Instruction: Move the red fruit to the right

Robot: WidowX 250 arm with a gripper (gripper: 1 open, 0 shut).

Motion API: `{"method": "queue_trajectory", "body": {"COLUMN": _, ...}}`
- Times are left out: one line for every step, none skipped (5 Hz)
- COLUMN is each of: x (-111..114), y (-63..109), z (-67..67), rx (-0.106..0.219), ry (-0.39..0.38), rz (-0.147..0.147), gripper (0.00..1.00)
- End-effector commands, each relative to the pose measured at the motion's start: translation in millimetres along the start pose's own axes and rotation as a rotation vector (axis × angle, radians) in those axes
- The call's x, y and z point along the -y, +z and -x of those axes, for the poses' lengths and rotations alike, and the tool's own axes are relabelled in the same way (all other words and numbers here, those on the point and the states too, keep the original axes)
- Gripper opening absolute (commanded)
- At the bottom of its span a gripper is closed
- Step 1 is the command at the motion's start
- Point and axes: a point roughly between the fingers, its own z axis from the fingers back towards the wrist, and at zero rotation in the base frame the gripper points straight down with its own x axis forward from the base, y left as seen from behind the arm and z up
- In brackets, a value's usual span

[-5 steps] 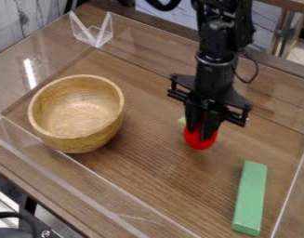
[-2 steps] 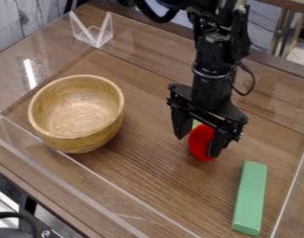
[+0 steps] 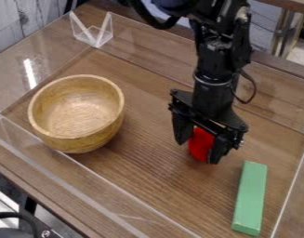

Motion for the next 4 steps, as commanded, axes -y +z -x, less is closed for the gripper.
{"method": "queue_trajectory", "body": {"x": 2.5, "y": 16.7, "z": -4.9, "rx": 0.07, "ry": -0.024, "rz": 0.002, "gripper": 1.0}}
{"method": "queue_trajectory", "body": {"x": 1.9, "y": 16.6, "z": -5.3, "rx": 0.074, "ry": -0.031, "rz": -0.001, "gripper": 1.0}}
{"method": "queue_trajectory", "body": {"x": 1.2, "y": 16.8, "z": -5.8, "rx": 0.078, "ry": -0.035, "rz": -0.004, "gripper": 1.0}}
{"method": "queue_trajectory", "body": {"x": 0.5, "y": 16.9, "z": -6.2, "rx": 0.082, "ry": -0.039, "rz": -0.006, "gripper": 1.0}}
